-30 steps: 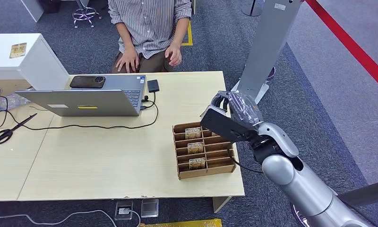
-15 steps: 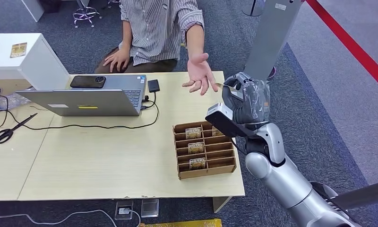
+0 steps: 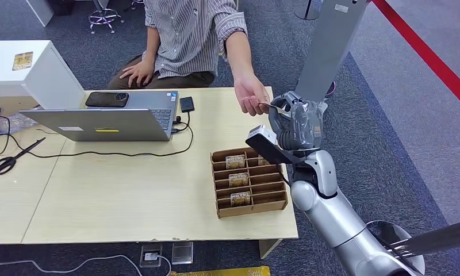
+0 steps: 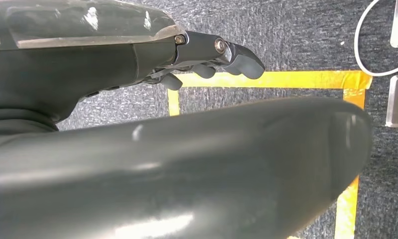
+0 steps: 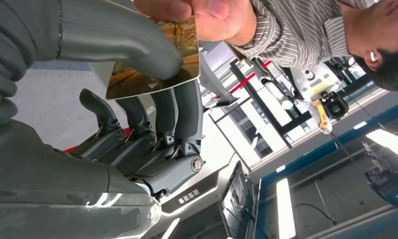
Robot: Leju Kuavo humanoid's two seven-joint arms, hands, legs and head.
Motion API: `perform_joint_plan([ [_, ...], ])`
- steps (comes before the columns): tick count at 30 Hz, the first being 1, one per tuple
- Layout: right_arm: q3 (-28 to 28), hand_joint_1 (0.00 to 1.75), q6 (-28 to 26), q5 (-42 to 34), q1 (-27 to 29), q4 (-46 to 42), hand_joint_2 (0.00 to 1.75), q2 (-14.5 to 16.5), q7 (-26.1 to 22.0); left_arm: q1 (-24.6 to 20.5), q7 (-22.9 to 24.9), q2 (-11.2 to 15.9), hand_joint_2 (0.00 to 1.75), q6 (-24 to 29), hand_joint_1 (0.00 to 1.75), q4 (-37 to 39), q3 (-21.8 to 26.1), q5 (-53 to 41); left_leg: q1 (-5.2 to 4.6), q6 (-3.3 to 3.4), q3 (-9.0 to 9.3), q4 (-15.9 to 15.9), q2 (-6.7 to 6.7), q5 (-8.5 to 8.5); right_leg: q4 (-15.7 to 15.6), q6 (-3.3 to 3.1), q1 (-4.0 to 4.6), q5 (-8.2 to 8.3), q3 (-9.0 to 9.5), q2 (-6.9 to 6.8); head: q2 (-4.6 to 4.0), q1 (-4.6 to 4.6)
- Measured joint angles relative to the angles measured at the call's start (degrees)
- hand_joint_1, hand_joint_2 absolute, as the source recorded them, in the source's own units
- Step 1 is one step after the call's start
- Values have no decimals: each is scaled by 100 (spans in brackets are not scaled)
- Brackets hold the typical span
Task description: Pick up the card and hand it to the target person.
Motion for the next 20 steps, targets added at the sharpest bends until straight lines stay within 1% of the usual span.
perform_joint_plan([
  [2, -17, 0, -2, 1, 0, 58, 175, 39, -14, 0, -7, 0, 0, -21, 0, 0, -10, 0, 0, 0, 0, 0, 0, 0, 0, 0, 0, 0, 0, 0, 1, -1],
  [8, -72, 0, -3, -94, 2, 194, 175, 137, -65, 1, -72, -2, 0, -33, 0, 0, -21, 21, 0, 0, 0, 0, 0, 0, 0, 0, 0, 0, -1, 0, 0, -6],
  [10, -76, 0, -4, -225, 2, 222, 175, 154, -63, 2, -64, -2, 0, -19, 0, 0, -21, 50, 0, 0, 0, 0, 0, 0, 0, 0, 0, 0, -1, 0, 0, -6],
  [12, -67, 0, 6, -526, 1, 240, 175, 160, -35, 3, -46, -1, 0, 11, 0, 0, -20, 82, 0, 0, 0, 0, 0, 0, 0, 0, 0, 0, 0, 0, 0, -5],
  [15, 1, 0, 247, -1633, 5, 223, 175, 152, -4, 5, -13, 0, 0, 77, 0, 0, -20, 143, 0, 0, 0, 0, 1, 0, 0, 0, 0, 0, 0, 1, 0, 1],
  [17, 64, 0, 651, -2550, 27, 151, 175, 124, -18, 6, 13, 2, 0, 103, 0, 0, -20, 183, 0, 0, 2, 0, 1, 0, 0, 0, 0, 0, -1, 1, 0, 1],
  [19, 107, 0, 1178, -3532, 88, -5, 175, 55, -47, 10, 49, 7, 0, 116, 0, 0, -20, 217, 0, 0, 3, 1, 0, 0, 0, 0, 0, 0, -1, 0, 0, -3],
  [20, 116, 0, 1326, -3806, 107, -53, 175, 31, -56, 11, 60, 9, 0, 119, 0, 0, -20, 225, 0, 0, 3, 1, 0, 0, 0, 0, 0, 0, -1, -1, 0, -5],
])
